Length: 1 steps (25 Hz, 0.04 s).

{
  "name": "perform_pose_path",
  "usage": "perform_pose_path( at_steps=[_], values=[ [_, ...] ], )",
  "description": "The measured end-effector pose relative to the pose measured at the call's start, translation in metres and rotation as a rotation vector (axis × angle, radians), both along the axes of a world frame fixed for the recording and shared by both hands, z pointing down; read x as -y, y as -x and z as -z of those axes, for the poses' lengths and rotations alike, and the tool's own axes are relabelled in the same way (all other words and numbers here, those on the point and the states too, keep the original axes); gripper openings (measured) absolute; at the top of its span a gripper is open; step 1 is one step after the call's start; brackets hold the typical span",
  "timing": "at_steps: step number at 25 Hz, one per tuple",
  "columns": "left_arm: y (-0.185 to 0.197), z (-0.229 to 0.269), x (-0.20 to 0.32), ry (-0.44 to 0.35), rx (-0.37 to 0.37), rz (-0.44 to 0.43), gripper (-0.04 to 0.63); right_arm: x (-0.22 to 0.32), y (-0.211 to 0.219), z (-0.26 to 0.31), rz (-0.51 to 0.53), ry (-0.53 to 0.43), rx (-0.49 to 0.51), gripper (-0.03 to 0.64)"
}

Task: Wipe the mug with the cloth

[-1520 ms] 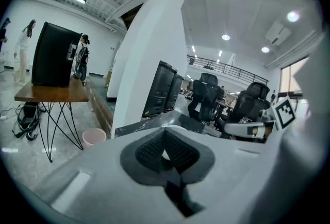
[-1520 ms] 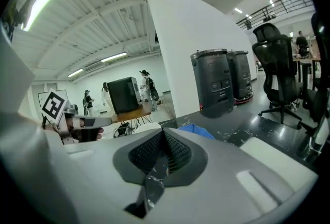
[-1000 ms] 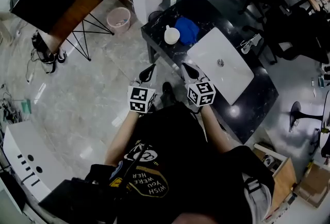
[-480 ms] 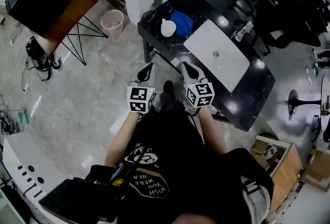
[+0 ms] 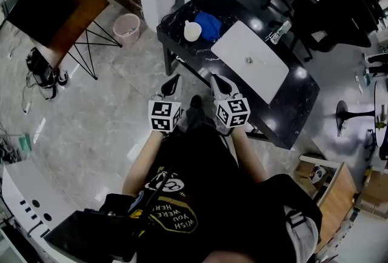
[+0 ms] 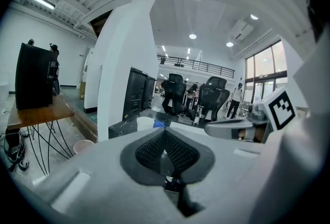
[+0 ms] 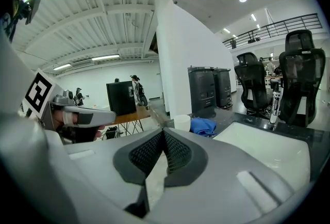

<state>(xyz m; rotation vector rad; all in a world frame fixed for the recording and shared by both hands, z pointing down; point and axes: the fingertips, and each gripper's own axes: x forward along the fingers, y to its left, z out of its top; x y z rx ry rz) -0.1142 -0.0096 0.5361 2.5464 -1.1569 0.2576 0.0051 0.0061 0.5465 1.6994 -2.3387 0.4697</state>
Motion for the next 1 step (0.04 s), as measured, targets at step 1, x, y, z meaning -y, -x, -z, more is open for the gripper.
perform_pose_path(
  at_steps=[1],
  values=[
    [-0.001,-0.0006,-0.0017,0.0,-0.001,-0.003,0.003,-0.0017,-0.0005,-0.0001,0.002,0.0,-0.001,0.002]
  ],
)
